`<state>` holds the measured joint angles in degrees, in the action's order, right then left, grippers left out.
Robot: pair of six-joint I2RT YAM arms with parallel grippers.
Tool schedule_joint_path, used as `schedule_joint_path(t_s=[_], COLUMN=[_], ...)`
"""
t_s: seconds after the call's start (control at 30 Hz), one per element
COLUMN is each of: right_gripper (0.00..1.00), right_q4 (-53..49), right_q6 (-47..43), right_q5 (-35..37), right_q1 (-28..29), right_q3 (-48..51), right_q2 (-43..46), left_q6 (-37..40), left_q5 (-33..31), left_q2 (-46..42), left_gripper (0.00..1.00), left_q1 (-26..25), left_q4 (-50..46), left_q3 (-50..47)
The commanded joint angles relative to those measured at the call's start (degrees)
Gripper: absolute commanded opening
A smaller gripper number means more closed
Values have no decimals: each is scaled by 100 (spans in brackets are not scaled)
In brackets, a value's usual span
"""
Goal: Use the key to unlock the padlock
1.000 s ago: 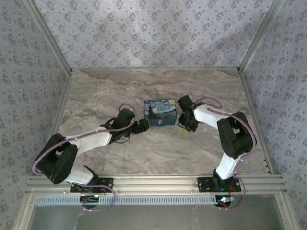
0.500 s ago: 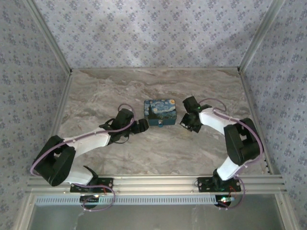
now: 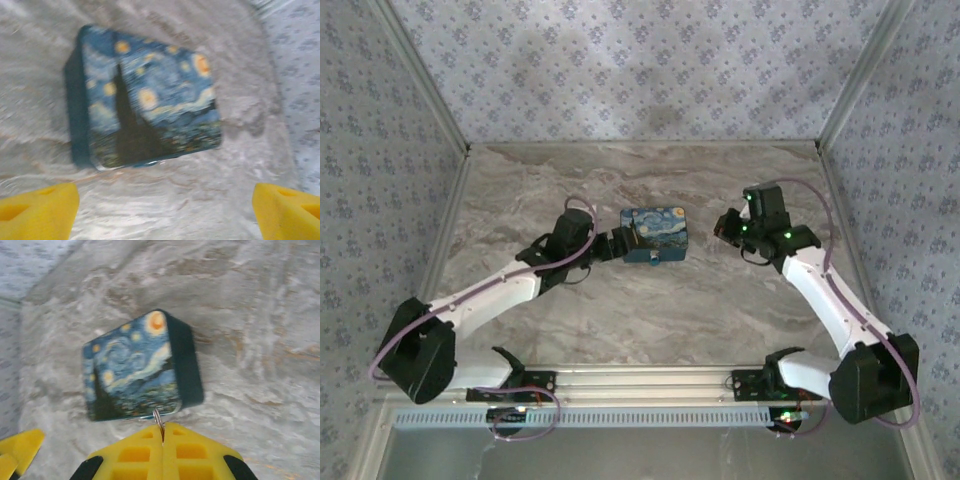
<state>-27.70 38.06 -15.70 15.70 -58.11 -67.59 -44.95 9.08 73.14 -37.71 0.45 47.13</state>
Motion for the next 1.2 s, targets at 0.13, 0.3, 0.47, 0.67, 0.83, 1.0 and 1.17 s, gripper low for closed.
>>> schedule_joint_path(t_s=[0.13, 0.3, 0.47, 0.67, 0.83, 1.0, 1.17], right_gripper=[0, 0, 0, 0, 0, 0, 0], right_q4=[-27, 171, 332, 578, 1020, 1105, 1149], right_q6=[-3, 288, 615, 922, 1287, 1371, 1419], right_q5=[-1687, -2083, -2602, -2992, -3329, -3404, -3395], right_q1=[-23, 3, 47, 139, 178, 209, 196], right_q3=[-705, -746, -831, -877, -738, -732, -679], right_q2=[79, 237, 286, 335, 334, 327, 332], left_q6=[504, 442, 299, 186, 150, 18, 4], left_q5=[1537, 2278, 3058, 3548, 3817, 3978, 4127], left_q2=[-134, 94, 407, 840, 1167, 1382, 1470], left_gripper=[89, 87, 79, 74, 84, 83, 70], left_q1=[132, 155, 129, 9, -138, -187, -262], left_q4=[1263, 2045, 2874, 3268, 3486, 3636, 3640], left_q3=[530, 739, 901, 1215, 1480, 1639, 1744])
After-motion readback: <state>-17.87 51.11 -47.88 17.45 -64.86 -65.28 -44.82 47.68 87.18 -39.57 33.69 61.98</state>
